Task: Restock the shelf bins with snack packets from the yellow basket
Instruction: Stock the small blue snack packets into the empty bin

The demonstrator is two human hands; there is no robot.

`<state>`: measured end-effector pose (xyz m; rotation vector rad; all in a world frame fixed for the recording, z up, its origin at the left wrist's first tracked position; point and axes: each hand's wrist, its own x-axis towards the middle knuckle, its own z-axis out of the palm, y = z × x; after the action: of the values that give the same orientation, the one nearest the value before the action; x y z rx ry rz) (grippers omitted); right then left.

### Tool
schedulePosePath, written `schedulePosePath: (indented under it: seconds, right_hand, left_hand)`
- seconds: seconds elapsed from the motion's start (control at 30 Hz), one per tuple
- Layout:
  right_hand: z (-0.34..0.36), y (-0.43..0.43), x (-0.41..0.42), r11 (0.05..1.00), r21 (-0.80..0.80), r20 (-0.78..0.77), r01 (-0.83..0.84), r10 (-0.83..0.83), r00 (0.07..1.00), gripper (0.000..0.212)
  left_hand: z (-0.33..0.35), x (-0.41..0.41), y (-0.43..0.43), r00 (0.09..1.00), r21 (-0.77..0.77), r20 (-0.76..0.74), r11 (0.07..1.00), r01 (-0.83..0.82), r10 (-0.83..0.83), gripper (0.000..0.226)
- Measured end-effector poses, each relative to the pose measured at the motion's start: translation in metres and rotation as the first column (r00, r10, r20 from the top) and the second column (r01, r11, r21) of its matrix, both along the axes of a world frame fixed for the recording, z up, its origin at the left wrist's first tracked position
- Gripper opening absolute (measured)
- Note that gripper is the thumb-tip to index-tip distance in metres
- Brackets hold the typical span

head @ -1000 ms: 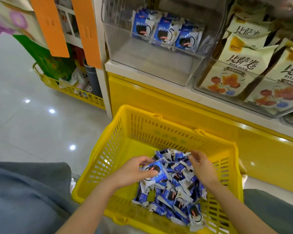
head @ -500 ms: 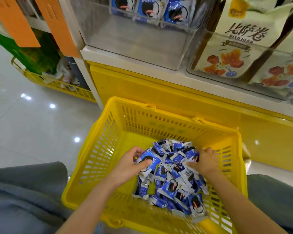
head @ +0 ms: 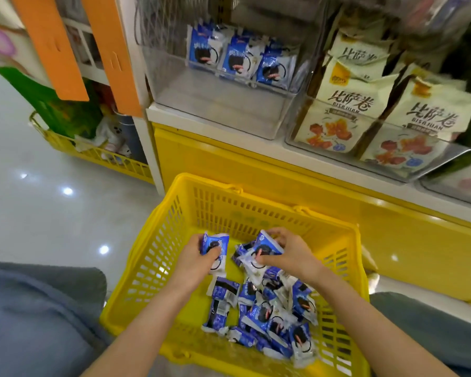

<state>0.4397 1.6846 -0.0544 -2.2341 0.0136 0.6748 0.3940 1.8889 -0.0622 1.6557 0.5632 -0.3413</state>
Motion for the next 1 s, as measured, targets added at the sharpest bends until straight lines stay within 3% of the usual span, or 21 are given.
schedulePosePath:
  seconds: [0.1,0.23,0.33,0.47,0.6,0.7,0.83,1.0]
  right_hand:
    - [0.037,0.020,-0.007,0.994,0.092,0.013,-0.054,0.053,0.998,0.040]
    - [0.079,0.034,-0.017,0.954,0.290,0.081,-0.081,0.060,0.995,0.017]
    - [0.101,0.045,-0.021,0.947,0.317,0.163,-0.049,-0.004,0.987,0.023]
    - [0.121,0.060,-0.024,0.937,0.347,0.098,0.038,-0.076,0.992,0.049]
    - [0.143,0.074,-0.017,0.923,0.374,0.090,0.095,-0.138,0.986,0.054]
    - [0.172,0.080,-0.001,0.921,0.387,0.219,0.038,-0.132,0.967,0.042]
    - [0.218,0.088,0.035,0.968,0.241,0.506,-0.069,-0.065,0.860,0.031]
    - [0.244,0.106,0.117,0.978,0.185,0.642,0.101,-0.197,0.741,0.040]
  left_hand:
    - [0.018,-0.001,-0.005,0.999,-0.027,0.035,1.000,0.005,-0.004,0.018]
    - [0.051,-0.005,-0.004,0.998,-0.319,0.067,0.947,0.031,-0.010,0.032]
    - [0.069,-0.006,0.001,0.984,-0.289,0.166,0.952,0.104,-0.057,0.041]
    - [0.091,0.004,0.007,0.966,-0.265,0.249,0.964,-0.002,0.070,0.028]
    - [0.119,0.020,0.022,0.924,-0.222,0.365,0.975,-0.031,0.113,0.041]
    - [0.137,0.037,0.043,0.878,-0.167,0.460,0.984,-0.061,0.132,0.032]
    - [0.154,0.062,0.078,0.851,-0.137,0.496,0.984,-0.117,0.170,0.034]
    - [0.154,0.081,0.101,0.822,-0.197,0.488,0.954,-0.226,0.296,0.039]
